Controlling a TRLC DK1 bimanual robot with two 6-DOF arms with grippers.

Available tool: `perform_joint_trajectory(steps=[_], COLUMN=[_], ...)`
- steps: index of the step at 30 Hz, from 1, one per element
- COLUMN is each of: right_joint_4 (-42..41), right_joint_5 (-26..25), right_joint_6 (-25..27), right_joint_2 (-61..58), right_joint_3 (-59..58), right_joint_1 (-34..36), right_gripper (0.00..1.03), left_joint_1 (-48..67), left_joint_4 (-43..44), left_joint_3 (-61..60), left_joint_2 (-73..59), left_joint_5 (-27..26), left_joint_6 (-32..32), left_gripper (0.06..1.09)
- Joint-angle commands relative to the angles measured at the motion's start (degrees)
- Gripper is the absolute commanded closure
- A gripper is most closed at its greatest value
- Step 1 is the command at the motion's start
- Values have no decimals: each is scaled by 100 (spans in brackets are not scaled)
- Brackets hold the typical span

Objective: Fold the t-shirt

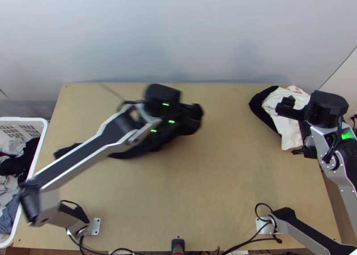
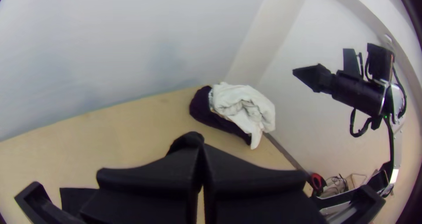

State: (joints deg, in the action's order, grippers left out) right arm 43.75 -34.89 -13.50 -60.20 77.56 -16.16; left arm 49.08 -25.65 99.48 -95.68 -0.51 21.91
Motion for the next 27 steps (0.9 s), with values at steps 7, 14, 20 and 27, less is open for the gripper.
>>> perform_joint_trajectory(steps=[7, 14, 20, 27], right_joint_4=[125, 117, 125, 29], right_joint_5=[369, 492, 545, 897], right_joint_6=[-382, -584, -575, -725], right_joint_2=[-149, -246, -281, -413], right_joint_3=[-13, -57, -48, -101], right_joint_1=[553, 544, 439, 228], right_gripper=[4, 4, 4, 4], left_joint_1=[1754, 1947, 1614, 436], left_joint_4=[-450, -1241, -2251, -3245], left_joint_3=[458, 634, 1416, 1548], left_joint_2=[-961, -750, -759, -197], left_joint_5=[-247, -546, -546, -538], left_joint_6=[32, 164, 252, 331], left_gripper=[105, 22, 10, 11])
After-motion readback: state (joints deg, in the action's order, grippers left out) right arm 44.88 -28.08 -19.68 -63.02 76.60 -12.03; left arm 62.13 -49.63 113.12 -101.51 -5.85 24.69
